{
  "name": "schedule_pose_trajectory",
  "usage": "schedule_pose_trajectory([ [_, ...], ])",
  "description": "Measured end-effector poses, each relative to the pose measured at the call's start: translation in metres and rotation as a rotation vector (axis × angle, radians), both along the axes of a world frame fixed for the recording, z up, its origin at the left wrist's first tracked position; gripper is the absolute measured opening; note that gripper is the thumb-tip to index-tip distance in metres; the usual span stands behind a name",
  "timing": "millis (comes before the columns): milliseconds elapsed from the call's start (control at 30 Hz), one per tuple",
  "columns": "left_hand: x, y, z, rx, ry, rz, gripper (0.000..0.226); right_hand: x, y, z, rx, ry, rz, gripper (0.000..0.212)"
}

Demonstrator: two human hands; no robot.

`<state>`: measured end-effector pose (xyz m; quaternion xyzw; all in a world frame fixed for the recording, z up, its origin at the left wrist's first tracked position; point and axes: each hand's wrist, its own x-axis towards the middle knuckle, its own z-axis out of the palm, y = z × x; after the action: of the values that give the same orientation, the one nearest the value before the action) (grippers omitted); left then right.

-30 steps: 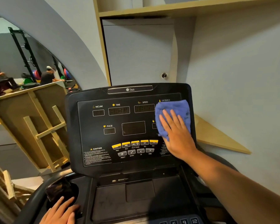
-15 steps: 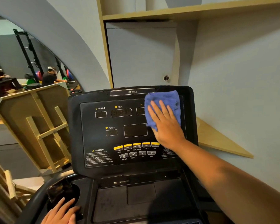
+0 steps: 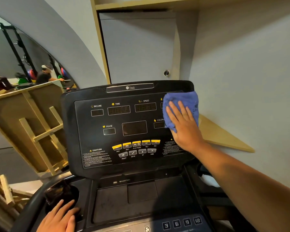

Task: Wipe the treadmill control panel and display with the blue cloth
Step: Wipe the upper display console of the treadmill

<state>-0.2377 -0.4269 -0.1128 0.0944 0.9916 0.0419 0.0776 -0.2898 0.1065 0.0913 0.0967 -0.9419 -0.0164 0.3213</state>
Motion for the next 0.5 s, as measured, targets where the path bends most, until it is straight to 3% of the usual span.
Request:
schedule_pose_trajectory([
  [67, 0.011, 0.005, 0.009, 0.035, -0.11, -0.026, 0.043, 0.025, 0.007, -0.033, 0.008, -0.023, -0.022, 0.076],
  [133, 0.015, 0.006, 0.009, -0.043, 0.088, -0.072, 0.05, 0.042, 0.006, -0.058, 0.042, -0.047, -0.027, 0.075],
  [300, 0.023, 0.012, 0.021, -0.076, 0.162, -0.034, 0.083, 0.057, -0.014, -0.082, 0.063, -0.114, 0.024, 0.075],
  [500, 0.049, 0.036, 0.051, 0.005, 0.228, 0.034, 0.071, 0.063, -0.055, -0.1, 0.157, -0.162, 0.114, 0.08],
])
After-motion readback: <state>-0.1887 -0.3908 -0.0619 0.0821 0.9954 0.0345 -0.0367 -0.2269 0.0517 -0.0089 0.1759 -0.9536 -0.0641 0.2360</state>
